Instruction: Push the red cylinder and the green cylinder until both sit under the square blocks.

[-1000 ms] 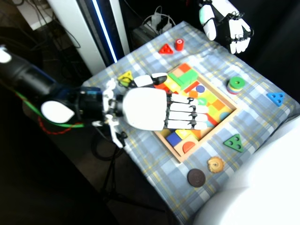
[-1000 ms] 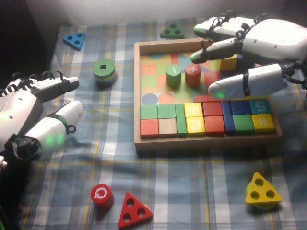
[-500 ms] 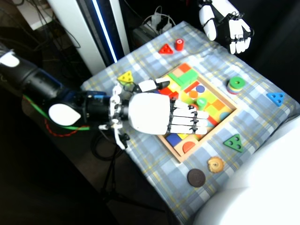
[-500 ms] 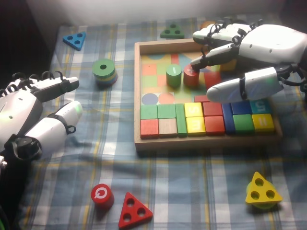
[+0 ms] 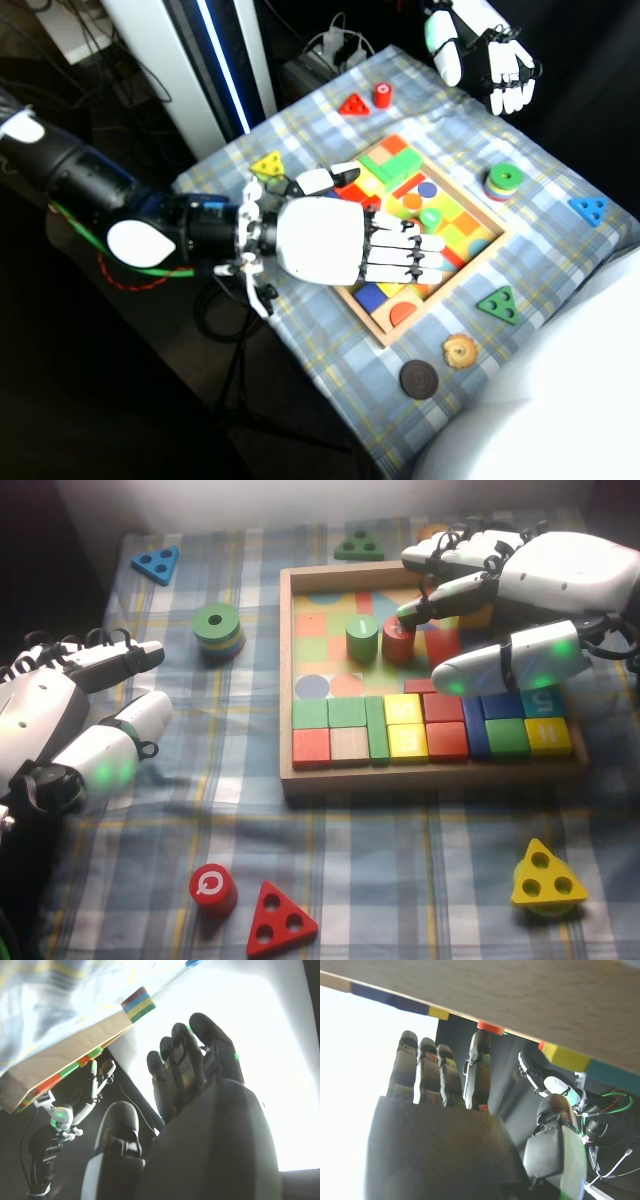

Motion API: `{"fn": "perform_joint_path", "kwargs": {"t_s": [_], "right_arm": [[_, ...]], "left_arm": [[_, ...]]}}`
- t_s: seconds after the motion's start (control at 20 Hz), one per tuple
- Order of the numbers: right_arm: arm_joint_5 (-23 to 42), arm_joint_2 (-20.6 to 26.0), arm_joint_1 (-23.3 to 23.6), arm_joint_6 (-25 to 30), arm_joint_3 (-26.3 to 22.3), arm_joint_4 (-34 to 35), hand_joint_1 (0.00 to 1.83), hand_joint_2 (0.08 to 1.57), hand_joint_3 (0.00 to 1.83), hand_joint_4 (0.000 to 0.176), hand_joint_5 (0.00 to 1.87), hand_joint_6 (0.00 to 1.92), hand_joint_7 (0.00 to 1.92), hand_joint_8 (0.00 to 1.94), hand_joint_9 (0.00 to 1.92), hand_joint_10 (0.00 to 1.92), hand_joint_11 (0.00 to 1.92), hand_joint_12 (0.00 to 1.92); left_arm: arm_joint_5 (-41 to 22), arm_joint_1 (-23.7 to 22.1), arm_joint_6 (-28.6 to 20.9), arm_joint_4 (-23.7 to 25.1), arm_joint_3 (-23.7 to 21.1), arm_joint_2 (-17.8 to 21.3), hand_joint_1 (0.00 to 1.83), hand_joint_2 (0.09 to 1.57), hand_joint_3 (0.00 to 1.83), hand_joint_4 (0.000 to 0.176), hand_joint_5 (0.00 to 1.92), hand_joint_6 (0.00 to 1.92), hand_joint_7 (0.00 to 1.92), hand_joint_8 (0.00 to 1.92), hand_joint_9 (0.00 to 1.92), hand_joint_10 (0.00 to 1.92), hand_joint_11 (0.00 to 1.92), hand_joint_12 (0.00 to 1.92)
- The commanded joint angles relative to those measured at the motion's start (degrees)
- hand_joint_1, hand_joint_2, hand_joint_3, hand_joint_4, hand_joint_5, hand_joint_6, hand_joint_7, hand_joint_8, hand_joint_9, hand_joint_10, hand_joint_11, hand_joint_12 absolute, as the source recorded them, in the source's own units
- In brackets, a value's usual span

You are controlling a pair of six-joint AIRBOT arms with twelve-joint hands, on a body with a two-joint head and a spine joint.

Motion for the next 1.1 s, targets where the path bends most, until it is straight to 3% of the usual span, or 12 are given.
{"fn": "perform_joint_path", "kwargs": {"t_s": [0.0, 0.1, 0.2, 0.25, 0.45, 0.5, 0.6, 0.7, 0.85, 0.9, 0.95, 1.05], "right_arm": [[5.00, -0.19, 1.26, 0.31, 0.21, 2.11, 0.00, 0.99, 0.00, 0.047, 0.50, 0.00, 0.00, 0.00, 0.00, 0.00, 0.00, 0.00], [5.41, -0.19, 1.69, 0.31, 0.16, 2.16, 0.00, 1.04, 0.02, 0.024, 0.46, 0.00, 0.00, 0.00, 0.00, 0.00, 0.00, 0.00], [5.83, -0.19, 1.77, 0.31, -0.15, 2.16, 0.00, 1.05, 0.02, 0.043, 0.45, 0.00, 0.01, 0.00, 0.00, 0.00, 0.00, 0.00], [6.07, -0.19, 1.77, 0.31, -0.36, 2.16, 0.00, 1.05, 0.02, 0.034, 0.44, 0.00, 0.00, 0.00, 0.00, 0.00, 0.00, 0.00], [6.19, -0.22, 1.76, 0.31, -0.59, 1.98, 0.00, 1.04, 0.00, 0.044, 0.42, 0.00, 0.07, 0.00, 0.00, 0.00, 0.00, 0.00], [6.18, -0.28, 1.73, 0.31, -0.66, 1.90, 0.00, 1.04, 0.00, 0.032, 0.45, 0.01, 0.08, 0.01, 0.00, 0.00, 0.00, 0.00], [6.12, -0.49, 1.70, 0.31, -0.65, 1.80, 0.00, 1.03, 0.00, 0.047, 0.48, 0.02, 0.00, 0.00, 0.00, 0.00, 0.00, 0.00], [5.82, -0.67, 1.56, 0.31, -0.59, 1.57, 0.00, 1.03, 0.00, 0.091, 0.51, 0.02, 0.00, 0.00, 0.00, 0.00, 0.00, 0.00], [5.46, -1.02, 1.28, 0.31, -0.41, 1.54, 0.00, 1.05, 0.01, 0.077, 0.51, 0.02, 0.00, 0.00, 0.00, 0.00, 0.00, 0.00], [5.20, -1.12, 1.01, 0.31, -0.35, 1.46, 0.00, 1.07, 0.01, 0.056, 0.52, 0.02, 0.03, 0.01, 0.00, 0.00, 0.00, 0.00], [4.97, -1.13, 0.91, 0.31, -0.35, 1.27, 0.00, 1.07, 0.01, 0.056, 0.52, 0.02, 0.03, 0.01, 0.00, 0.00, 0.00, 0.00], [3.54, -1.08, 0.85, 0.31, -0.35, 0.11, 0.00, 1.05, 0.00, 0.083, 0.50, 0.00, 0.04, 0.01, 0.00, 0.00, 0.00, 0.00]], "left_arm": [[-6.27, -0.63, -0.38, 2.28, 0.25, -0.39, 0.25, 1.54, 0.00, 0.000, 0.55, 0.00, 0.47, 0.00, 0.39, 0.01, 0.00, 0.86], [-6.22, -0.62, -0.38, 2.26, 0.28, -0.39, 0.28, 1.55, 0.00, 0.000, 0.54, 0.00, 0.46, 0.00, 0.38, 0.01, 0.00, 0.83], [-6.14, -0.62, -0.38, 2.26, 0.31, -0.42, 0.28, 1.55, 0.00, 0.000, 0.54, 0.00, 0.46, 0.00, 0.38, 0.01, 0.00, 0.82], [-6.13, -0.61, -0.38, 2.26, 0.31, -0.43, 0.28, 1.55, 0.00, 0.000, 0.54, 0.00, 0.45, 0.00, 0.37, 0.00, 0.00, 0.82], [-6.07, -0.61, -0.38, 2.21, 0.32, -0.43, 0.26, 1.56, 0.00, 0.000, 0.55, 0.00, 0.47, 0.00, 0.40, 0.01, 0.00, 0.92], [-6.07, -0.61, -0.38, 2.21, 0.32, -0.43, 0.28, 1.55, 0.00, 0.000, 0.55, 0.00, 0.47, 0.00, 0.41, 0.01, 0.00, 0.98], [-6.07, -0.61, -0.38, 2.15, 0.32, -0.43, 0.26, 1.55, 0.00, 0.000, 0.55, 0.00, 0.47, 0.00, 0.40, 0.01, 0.00, 0.97], [-6.07, -0.61, -0.38, 2.15, 0.34, -0.40, 0.23, 1.55, 0.00, 0.000, 0.55, 0.00, 0.48, 0.00, 0.40, 0.01, 0.00, 0.89], [-6.07, -0.61, -0.38, 2.16, 0.32, -0.39, 0.23, 1.54, 0.00, 0.000, 0.55, 0.00, 0.48, 0.00, 0.41, 0.01, 0.00, 0.88], [-6.07, -0.61, -0.38, 2.15, 0.31, -0.39, 0.26, 1.53, 0.00, 0.000, 0.56, 0.00, 0.48, 0.00, 0.41, 0.01, 0.00, 0.91], [-6.07, -0.61, -0.38, 2.14, 0.31, -0.39, 0.26, 1.53, 0.00, 0.000, 0.56, 0.00, 0.48, 0.00, 0.41, 0.01, 0.00, 0.91], [-6.04, -0.61, -0.38, 2.13, 0.27, -0.35, 0.28, 1.53, 0.00, 0.000, 0.54, 0.00, 0.47, 0.00, 0.40, 0.00, 0.00, 0.86]]}}
